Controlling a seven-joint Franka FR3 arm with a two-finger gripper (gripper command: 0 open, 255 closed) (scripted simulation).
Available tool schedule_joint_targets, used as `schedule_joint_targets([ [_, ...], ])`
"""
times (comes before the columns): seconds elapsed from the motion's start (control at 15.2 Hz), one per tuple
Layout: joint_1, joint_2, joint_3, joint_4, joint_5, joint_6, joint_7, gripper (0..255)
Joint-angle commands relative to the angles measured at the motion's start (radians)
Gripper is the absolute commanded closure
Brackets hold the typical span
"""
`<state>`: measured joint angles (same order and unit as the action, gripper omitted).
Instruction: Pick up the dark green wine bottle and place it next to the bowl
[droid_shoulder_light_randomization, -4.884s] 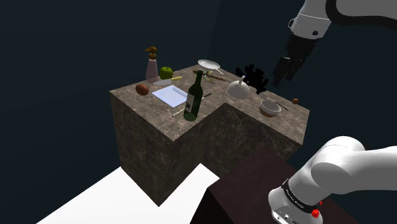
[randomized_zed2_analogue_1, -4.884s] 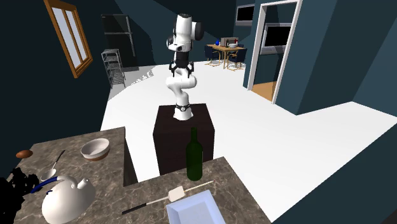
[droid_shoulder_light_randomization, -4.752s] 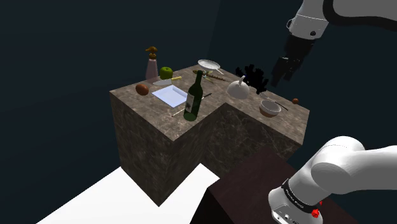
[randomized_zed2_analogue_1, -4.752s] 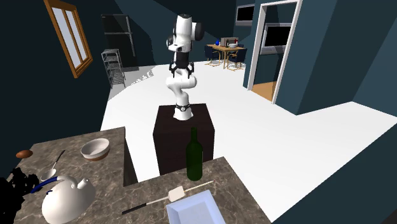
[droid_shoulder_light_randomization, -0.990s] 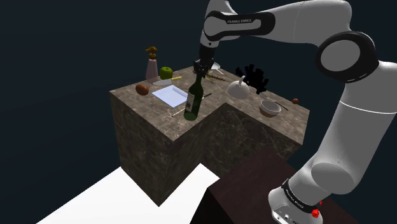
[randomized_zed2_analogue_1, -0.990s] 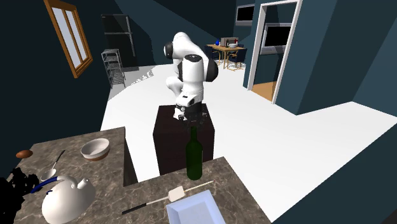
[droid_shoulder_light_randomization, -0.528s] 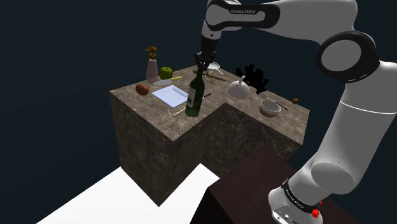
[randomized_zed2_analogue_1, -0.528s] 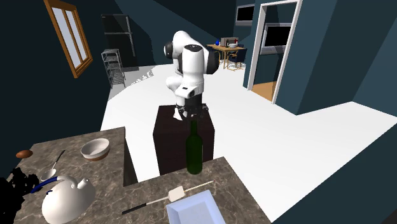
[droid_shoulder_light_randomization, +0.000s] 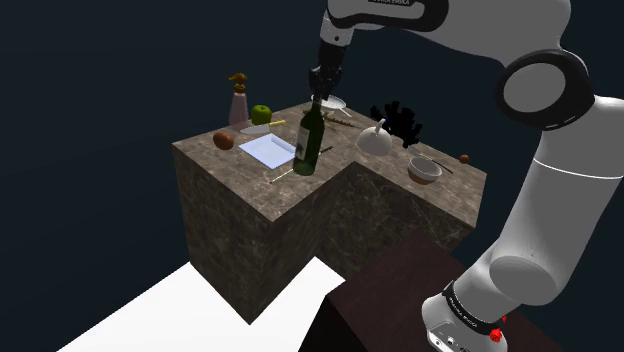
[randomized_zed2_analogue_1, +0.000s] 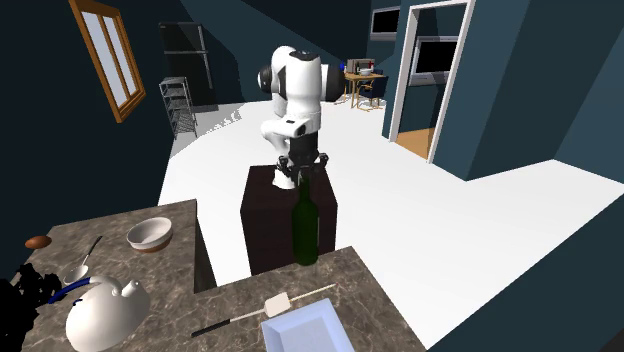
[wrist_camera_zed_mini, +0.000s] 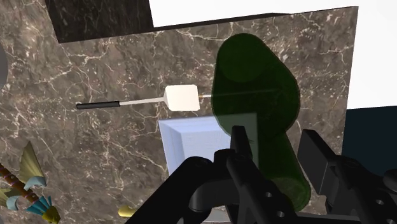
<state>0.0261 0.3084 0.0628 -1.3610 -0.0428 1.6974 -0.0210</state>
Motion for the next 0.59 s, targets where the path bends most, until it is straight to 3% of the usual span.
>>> schedule_joint_targets([
  [0.0, 0.0, 0.007, 0.0, 0.039, 0.0, -0.032, -0.002, 255],
  [0.53, 0.004, 0.045, 0.0, 0.205, -0.002, -0.16, -0.004, 255],
])
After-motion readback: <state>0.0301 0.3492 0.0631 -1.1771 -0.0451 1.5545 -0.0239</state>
